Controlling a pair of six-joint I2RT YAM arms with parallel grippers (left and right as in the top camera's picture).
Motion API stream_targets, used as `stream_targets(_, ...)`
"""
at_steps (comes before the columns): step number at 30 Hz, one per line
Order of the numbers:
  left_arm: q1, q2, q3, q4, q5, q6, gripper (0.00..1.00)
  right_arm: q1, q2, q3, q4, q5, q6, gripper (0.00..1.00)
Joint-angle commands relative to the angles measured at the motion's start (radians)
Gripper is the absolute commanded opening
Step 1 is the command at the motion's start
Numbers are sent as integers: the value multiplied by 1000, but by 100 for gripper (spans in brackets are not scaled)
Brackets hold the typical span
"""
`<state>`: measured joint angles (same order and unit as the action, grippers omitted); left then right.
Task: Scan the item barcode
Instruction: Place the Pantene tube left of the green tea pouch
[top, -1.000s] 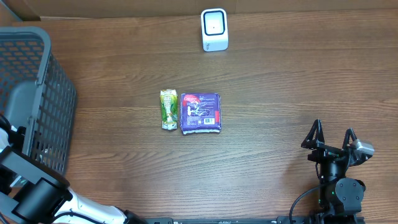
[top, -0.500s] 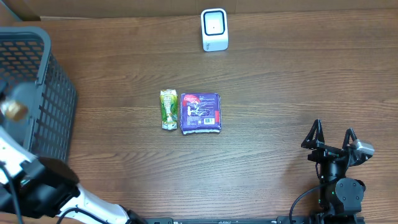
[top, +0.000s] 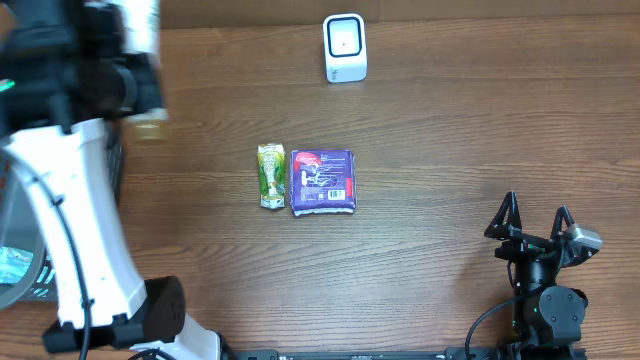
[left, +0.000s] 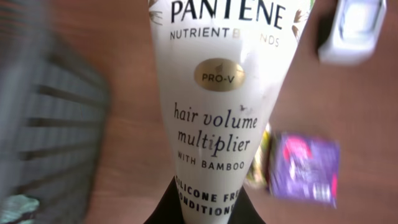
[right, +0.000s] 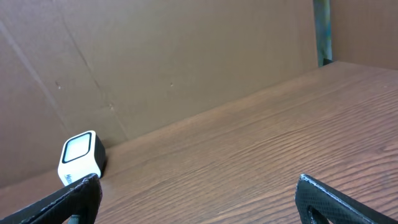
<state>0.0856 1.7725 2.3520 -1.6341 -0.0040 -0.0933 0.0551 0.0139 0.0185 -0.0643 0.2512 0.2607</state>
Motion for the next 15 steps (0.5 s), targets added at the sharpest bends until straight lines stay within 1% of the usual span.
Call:
stream_targets(1, -72, 42, -113, 6, -14, -12, 4, 8, -11, -10, 6, 10, -7, 100)
stream_targets(4, -121, 53, -274, 44, -89, -126, 5, 8, -11, -10, 6, 10, -7, 100)
stream_targets(6, -142, 53, -397, 95, -104, -167, 4, 8, -11, -10, 6, 10, -7, 100)
stream_targets(10, -161, 53, -635, 230, -107, -210, 4, 8, -11, -10, 6, 10, -7, 100)
stream_targets(13, -161, 53, -813, 389, -98, -212, 4, 8, -11, -10, 6, 10, -7, 100)
stream_targets(15, -161, 53, -925, 519, -75, -188, 4, 8, -11, -10, 6, 10, -7, 100)
